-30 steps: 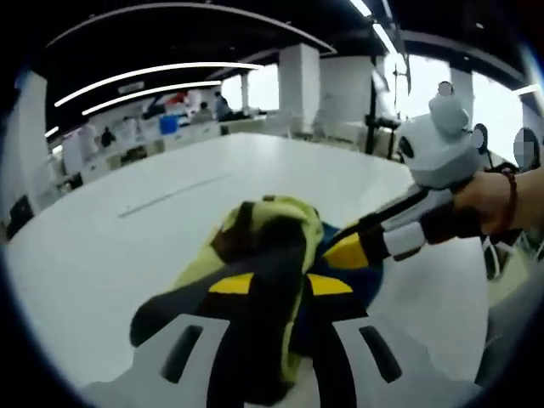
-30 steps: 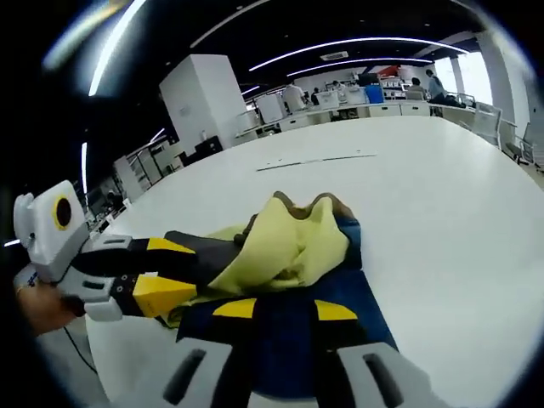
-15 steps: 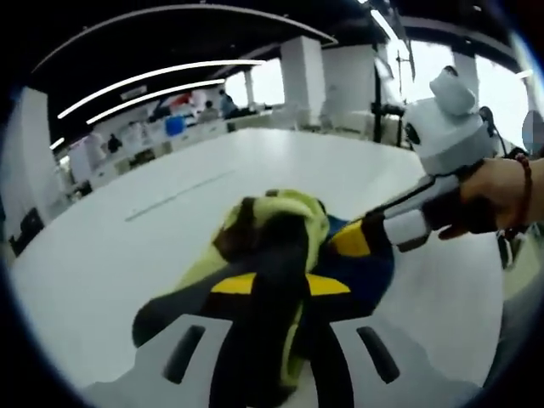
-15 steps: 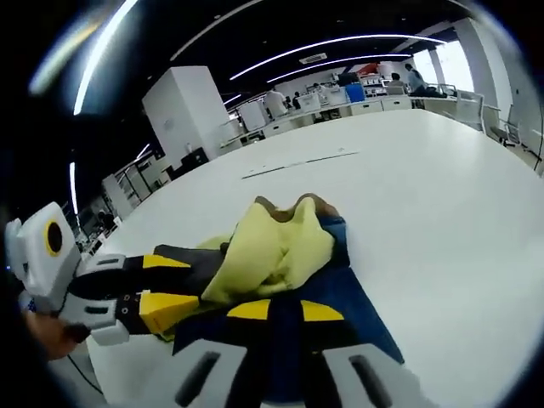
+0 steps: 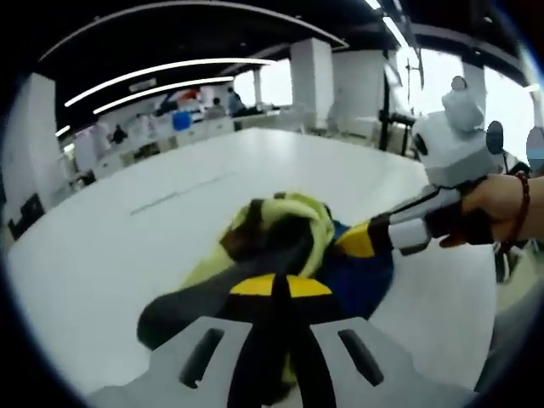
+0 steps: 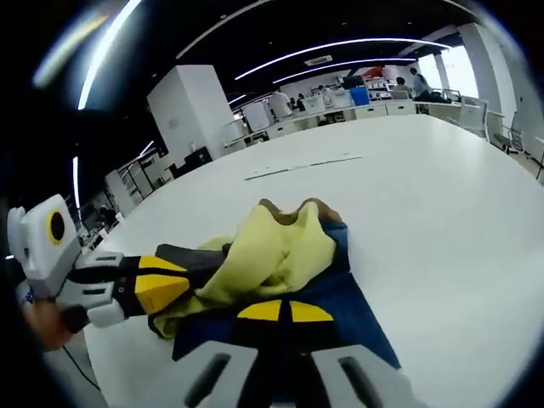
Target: Fold the garment on the visible template until the final outline fits inside the template.
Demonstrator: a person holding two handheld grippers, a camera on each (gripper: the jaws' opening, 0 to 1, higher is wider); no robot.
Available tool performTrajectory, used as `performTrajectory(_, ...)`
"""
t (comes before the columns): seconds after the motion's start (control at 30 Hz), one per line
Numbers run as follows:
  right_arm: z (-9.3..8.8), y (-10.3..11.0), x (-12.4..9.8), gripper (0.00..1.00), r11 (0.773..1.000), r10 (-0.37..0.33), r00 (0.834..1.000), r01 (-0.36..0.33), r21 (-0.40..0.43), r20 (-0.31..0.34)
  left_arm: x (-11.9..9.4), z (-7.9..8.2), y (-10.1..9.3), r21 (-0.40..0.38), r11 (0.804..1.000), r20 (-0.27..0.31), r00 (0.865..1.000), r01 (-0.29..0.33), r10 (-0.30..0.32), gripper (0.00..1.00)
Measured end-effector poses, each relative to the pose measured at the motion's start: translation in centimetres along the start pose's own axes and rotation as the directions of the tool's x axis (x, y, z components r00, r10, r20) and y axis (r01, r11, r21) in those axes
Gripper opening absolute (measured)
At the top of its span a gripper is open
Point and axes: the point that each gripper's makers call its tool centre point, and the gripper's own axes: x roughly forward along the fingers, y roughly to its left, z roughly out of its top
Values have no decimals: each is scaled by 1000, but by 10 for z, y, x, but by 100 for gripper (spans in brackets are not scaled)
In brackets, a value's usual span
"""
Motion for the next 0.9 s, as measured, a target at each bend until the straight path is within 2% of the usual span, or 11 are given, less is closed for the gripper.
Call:
performTrajectory(0.17,8,1,-5,0,1000,4,1000,-3,-16,22,-11,10,8,-13,1000,22,1000,-9,9,0)
performTrajectory(0.4,24,3,-12,0,1000,2,998,-1,-19,57,-27,23,30,-38,998,51,997,-51,53,0)
performTrajectory(0.57,39,7,-21,0,999,14,997,-12,-32,77,-37,28,47,-52,995,58,994,-85,88,0)
performTrajectory(0.9,49,6,-34,0,998,17,996,-12,-55,82,-53,30,74,-102,984,60,986,-148,154,0)
